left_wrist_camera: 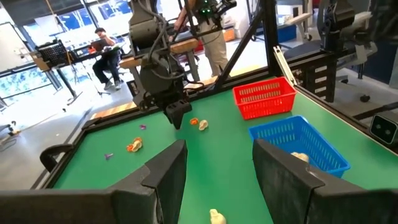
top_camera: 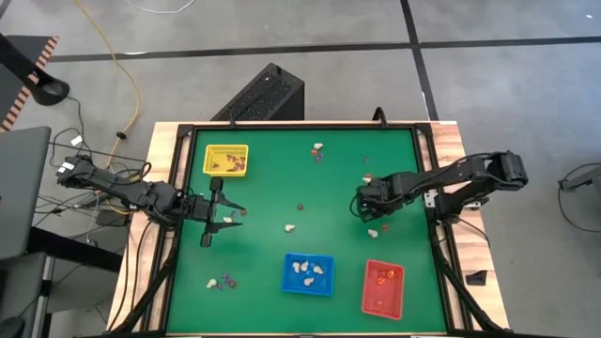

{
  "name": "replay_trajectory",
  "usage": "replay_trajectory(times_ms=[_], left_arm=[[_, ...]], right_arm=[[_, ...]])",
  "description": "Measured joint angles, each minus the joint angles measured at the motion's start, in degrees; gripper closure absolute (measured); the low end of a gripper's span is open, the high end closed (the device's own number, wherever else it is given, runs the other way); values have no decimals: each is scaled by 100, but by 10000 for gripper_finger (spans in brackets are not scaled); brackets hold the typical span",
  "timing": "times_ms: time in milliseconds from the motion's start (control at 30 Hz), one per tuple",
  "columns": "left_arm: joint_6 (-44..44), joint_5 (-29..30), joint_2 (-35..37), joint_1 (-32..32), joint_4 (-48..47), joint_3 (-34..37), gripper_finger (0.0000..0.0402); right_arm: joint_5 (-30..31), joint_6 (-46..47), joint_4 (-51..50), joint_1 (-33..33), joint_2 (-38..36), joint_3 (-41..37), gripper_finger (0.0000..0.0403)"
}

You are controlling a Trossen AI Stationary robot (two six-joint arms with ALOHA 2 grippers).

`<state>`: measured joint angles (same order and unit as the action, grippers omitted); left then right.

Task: Sort Halloween decoration
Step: Put the purple witch hat toy into the yellow basket

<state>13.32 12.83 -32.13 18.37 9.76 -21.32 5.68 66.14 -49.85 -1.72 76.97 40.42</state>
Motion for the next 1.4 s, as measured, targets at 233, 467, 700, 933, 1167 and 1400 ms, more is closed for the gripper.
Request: replay_trajectory(times_ms=[233, 467, 700, 933, 1167, 1400], left_arm=[[0, 164, 1, 0, -79, 0, 228], [-22, 396, 89, -2, -325, 0, 228], [50, 718, 767, -3, -252, 414, 228], [19, 973, 2054, -13, -336, 824, 228], [-165, 908, 2656, -11, -670, 833, 228], [-212, 902, 2665, -9, -652, 833, 228]], right_arm=[[-7, 134, 228, 51, -2, -288, 187], [5, 139, 457, 57, -9, -436, 260], [17, 134, 449, 66, -21, -428, 335], [23, 134, 402, 359, 13, -102, 364], [407, -61, 1302, 546, 5, 438, 382], [637, -1264, 3986, 68, 434, 670, 381]])
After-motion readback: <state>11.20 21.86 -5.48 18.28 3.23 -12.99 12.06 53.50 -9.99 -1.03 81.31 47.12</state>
